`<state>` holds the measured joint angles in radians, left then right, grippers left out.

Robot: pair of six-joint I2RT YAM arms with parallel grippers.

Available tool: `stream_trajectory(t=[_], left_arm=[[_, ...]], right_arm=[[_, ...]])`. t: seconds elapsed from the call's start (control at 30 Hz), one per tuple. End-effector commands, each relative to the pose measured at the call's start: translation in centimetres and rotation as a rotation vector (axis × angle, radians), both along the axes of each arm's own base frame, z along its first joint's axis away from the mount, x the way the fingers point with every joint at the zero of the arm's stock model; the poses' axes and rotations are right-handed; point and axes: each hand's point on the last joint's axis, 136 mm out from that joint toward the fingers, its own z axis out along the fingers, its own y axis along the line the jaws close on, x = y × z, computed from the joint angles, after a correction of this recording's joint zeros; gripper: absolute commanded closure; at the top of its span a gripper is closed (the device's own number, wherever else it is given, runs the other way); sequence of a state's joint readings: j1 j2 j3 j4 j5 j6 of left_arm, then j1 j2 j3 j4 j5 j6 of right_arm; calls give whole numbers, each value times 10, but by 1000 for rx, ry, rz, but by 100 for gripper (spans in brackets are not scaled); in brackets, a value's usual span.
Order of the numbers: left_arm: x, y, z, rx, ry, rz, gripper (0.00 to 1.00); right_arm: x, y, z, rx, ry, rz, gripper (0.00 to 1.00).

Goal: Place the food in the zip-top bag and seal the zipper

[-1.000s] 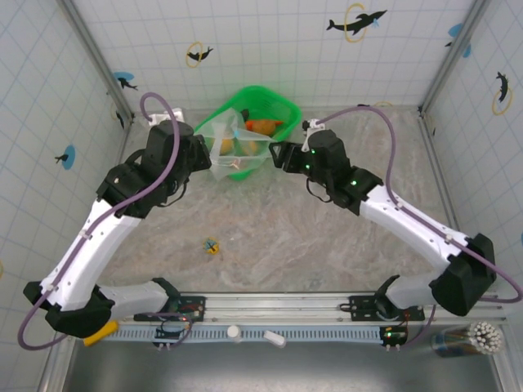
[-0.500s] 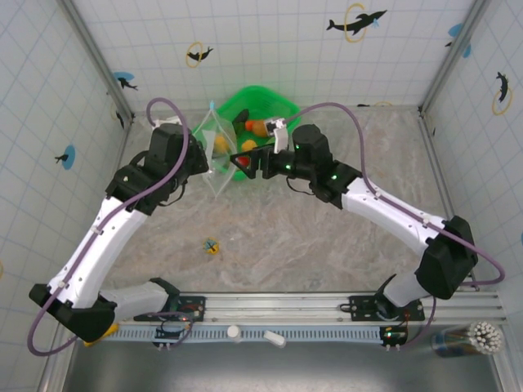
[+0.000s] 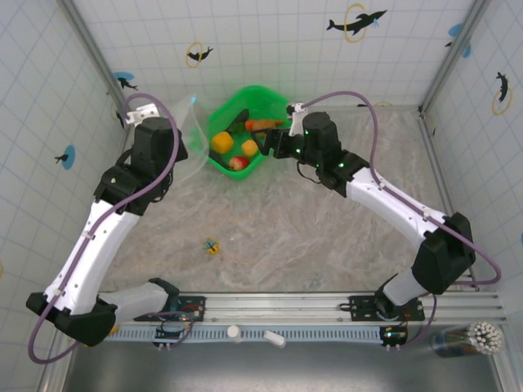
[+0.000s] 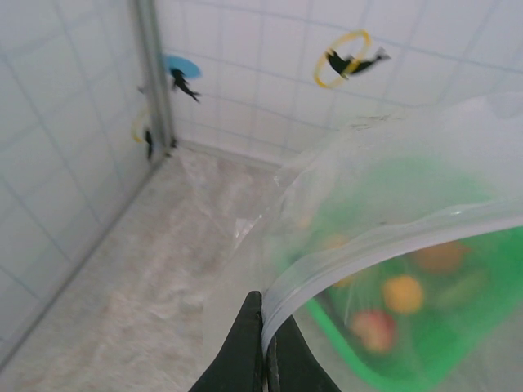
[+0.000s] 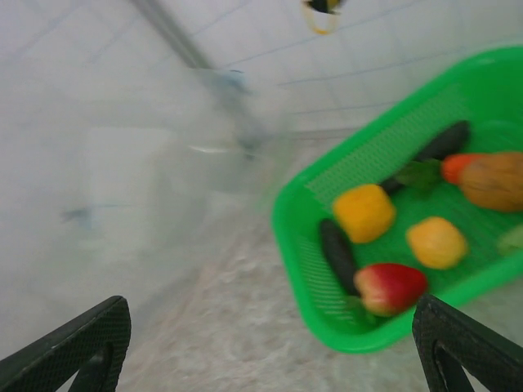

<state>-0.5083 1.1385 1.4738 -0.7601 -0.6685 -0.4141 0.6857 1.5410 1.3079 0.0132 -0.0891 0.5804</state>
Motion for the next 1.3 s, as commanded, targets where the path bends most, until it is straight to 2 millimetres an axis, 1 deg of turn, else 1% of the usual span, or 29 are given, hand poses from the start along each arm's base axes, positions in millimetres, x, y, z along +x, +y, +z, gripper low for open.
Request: stream_trajectory(t=[0.0, 0.03, 0.1, 0.17, 0.2, 0.23, 0.3, 0.33, 0.47, 0.53, 0.63, 0.67, 0.7, 0.73, 0.77, 0.87, 1.0, 1.07, 1.1, 1.13, 1.17, 1.23, 1.27], left_arm=[[-10, 37, 34, 109, -98, 159, 100], [-11, 38, 34, 114, -101, 161, 100], [-11, 37, 30, 123, -94, 156, 100], [-8, 33, 19, 117, -72, 134, 100], [-7, 30, 11, 112, -58, 120, 100], [-5, 26, 1, 105, -35, 103, 100], [-2, 19, -22, 95, 12, 78, 100], [-1, 16, -34, 88, 36, 67, 100], [-1, 3, -74, 33, 101, 10, 100], [-1, -1, -88, 25, 128, -7, 100], [-3, -4, -99, 13, 145, -26, 100], [-3, -4, -101, 15, 147, -26, 100], [-3, -4, -102, 16, 149, -24, 100], [-3, -3, -103, 17, 147, -24, 100], [-3, -4, -104, 19, 148, -26, 100], [-2, -5, -106, 18, 149, -28, 100], [-1, -7, -106, 4, 138, -38, 100], [-2, -8, -106, -5, 136, -43, 100], [-2, -8, -106, -10, 130, -42, 100], [-3, -7, -105, -13, 124, -43, 100], [-3, -7, -105, -16, 118, -44, 100], [-5, -5, -104, -18, 108, -39, 100], [-5, -5, -104, -19, 106, -38, 100]], right_arm=[[26, -21, -54, -80, 139, -187, 8], [33, -22, -67, -102, 164, -208, 8], [43, -16, -92, -144, 215, -220, 9], [54, -3, -124, -199, 287, -220, 9], [60, 3, -136, -229, 317, -225, 9], [66, 9, -152, -269, 355, -235, 8], [76, 20, -174, -321, 408, -240, 8], [82, 22, -187, -353, 429, -259, 8], [104, 26, -217, -417, 457, -324, 9], [113, 22, -225, -440, 464, -363, 13], [119, 7, -232, -484, 473, -424, 18], [119, 0, -234, -495, 481, -447, 19], [119, -2, -238, -498, 499, -446, 20], [119, -6, -243, -499, 520, -442, 24], [118, -11, -247, -507, 538, -448, 27], [114, -31, -252, -554, 571, -488, 29], [107, -53, -248, -596, 575, -514, 30], [101, -67, -245, -638, 557, -532, 30], [98, -76, -237, -651, 543, -545, 30], [94, -85, -233, -661, 539, -557, 30], [90, -92, -233, -669, 541, -557, 30], [81, -108, -227, -681, 536, -557, 30], [75, -117, -228, -698, 537, -562, 30]])
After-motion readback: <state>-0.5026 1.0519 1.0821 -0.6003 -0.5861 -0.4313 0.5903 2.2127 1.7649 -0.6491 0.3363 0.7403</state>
